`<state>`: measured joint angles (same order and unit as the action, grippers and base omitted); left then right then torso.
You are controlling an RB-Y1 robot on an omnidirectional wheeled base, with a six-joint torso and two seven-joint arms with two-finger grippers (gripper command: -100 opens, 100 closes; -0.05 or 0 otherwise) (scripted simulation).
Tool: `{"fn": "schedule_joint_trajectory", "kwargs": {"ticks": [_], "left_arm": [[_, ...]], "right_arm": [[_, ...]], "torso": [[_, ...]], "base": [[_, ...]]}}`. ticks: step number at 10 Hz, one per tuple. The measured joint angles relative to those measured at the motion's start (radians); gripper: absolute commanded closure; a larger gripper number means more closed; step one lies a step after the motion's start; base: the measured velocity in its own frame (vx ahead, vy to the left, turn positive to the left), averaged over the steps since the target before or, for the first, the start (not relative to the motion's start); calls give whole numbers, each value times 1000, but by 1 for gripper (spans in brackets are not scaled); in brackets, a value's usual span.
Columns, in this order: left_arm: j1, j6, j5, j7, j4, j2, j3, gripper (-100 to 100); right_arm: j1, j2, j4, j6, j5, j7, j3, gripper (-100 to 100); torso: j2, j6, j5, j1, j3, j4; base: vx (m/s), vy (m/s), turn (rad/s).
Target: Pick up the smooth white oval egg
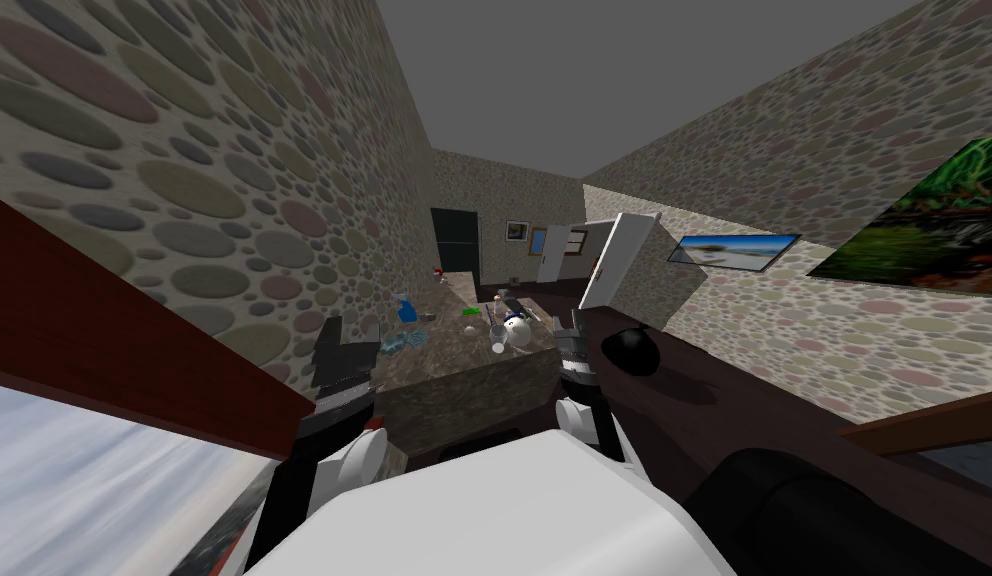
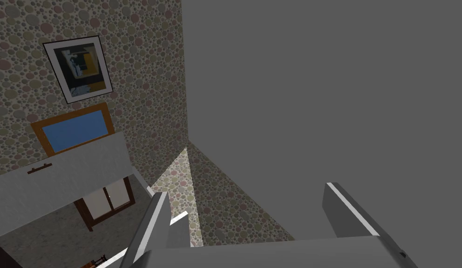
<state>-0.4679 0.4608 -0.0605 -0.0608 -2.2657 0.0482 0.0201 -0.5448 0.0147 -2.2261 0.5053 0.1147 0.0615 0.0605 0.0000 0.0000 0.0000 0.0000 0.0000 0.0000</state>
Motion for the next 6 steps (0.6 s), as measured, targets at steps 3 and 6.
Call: {"fn": "schedule_joint_trajectory", "kwargs": {"ticks": [3, 6], "left_arm": [[36, -49, -11, 17, 34, -59, 15, -100], [89, -117, -25, 42, 88, -107, 32, -100]], "right_arm": [[0, 0, 0, 0, 0, 0, 0, 0], [0, 0, 0, 0, 0, 0, 0, 0]], "torso": [[1, 0, -1, -6, 1, 0], [1, 0, -2, -8, 1, 0]], "base": [[-19, -95, 26], [-21, -100, 24]]}}
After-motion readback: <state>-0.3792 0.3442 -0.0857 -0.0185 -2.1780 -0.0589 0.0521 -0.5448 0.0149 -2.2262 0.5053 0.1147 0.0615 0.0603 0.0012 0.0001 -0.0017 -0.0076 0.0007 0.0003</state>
